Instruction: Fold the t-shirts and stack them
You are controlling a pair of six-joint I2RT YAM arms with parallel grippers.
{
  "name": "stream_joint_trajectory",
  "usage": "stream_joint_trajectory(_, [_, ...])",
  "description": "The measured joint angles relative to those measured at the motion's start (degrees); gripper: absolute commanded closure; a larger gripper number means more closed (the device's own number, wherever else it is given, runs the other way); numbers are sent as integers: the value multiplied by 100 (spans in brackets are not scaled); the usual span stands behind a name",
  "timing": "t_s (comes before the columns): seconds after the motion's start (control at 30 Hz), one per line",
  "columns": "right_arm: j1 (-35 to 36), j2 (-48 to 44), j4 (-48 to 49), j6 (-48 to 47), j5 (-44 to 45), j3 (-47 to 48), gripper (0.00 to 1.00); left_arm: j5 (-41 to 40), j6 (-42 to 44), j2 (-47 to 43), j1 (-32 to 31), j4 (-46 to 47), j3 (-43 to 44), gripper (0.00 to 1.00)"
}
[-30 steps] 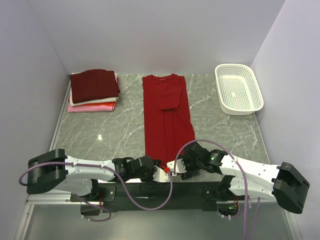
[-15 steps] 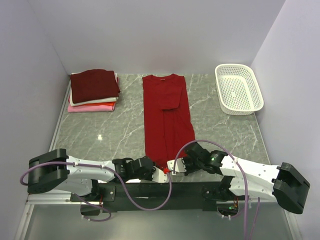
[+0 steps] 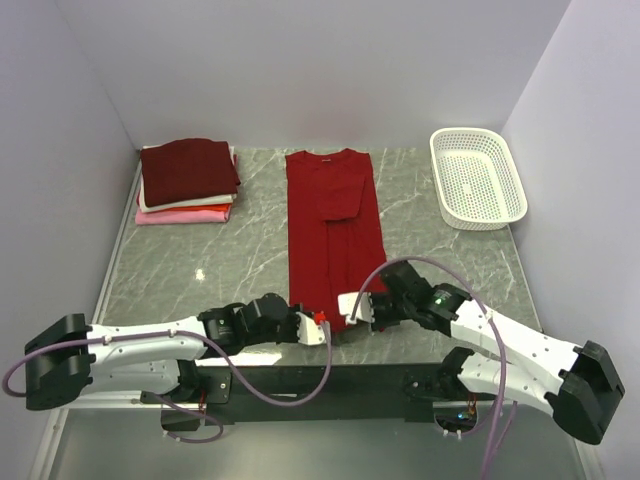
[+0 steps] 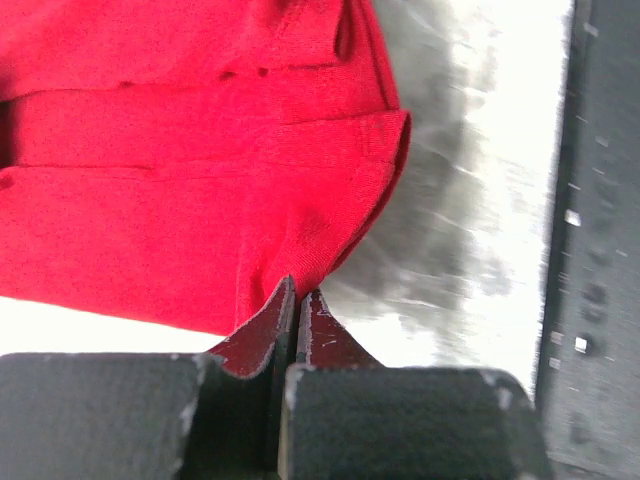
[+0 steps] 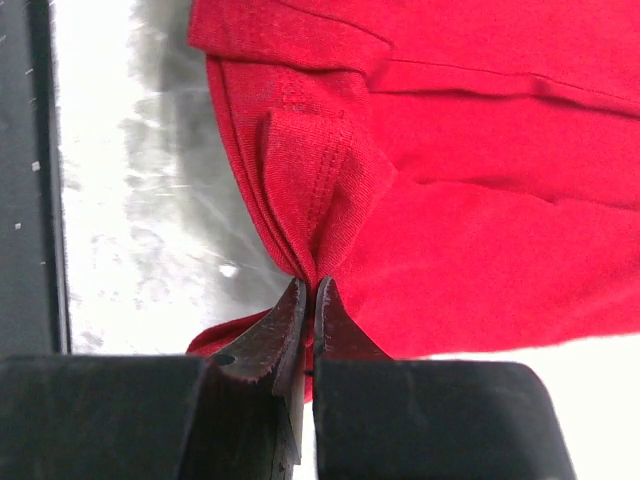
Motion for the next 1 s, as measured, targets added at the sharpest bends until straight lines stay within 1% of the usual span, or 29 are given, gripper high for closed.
stream_joint_trajectory(0.27, [-879, 225, -260, -133, -396, 603, 100, 245, 210, -118, 702, -46, 323, 100])
stream_joint_trajectory(0.4, [-1517, 787, -376, -289, -588, 1102, 100, 577, 428, 26, 1488, 105, 529, 100])
stream_joint_trajectory(0.53, [-2120, 1971, -452, -411, -815, 2221, 100, 1088, 608, 767, 2496, 507, 1080, 100])
stream_joint_trajectory(0.67, [-2441, 3167, -483, -455, -957, 3370, 100, 1606, 664, 1762, 3338, 879, 1827, 100])
stream_joint_trajectory(0.8, [-2719, 4419, -662, -459, -1043, 4680, 100, 1991, 743, 2732, 3851, 1062, 2603, 100])
stream_joint_trajectory(1.0, [-2949, 5707, -1029, -455, -1078, 6205, 100, 2415, 765, 3818, 4301, 1095, 3480, 100])
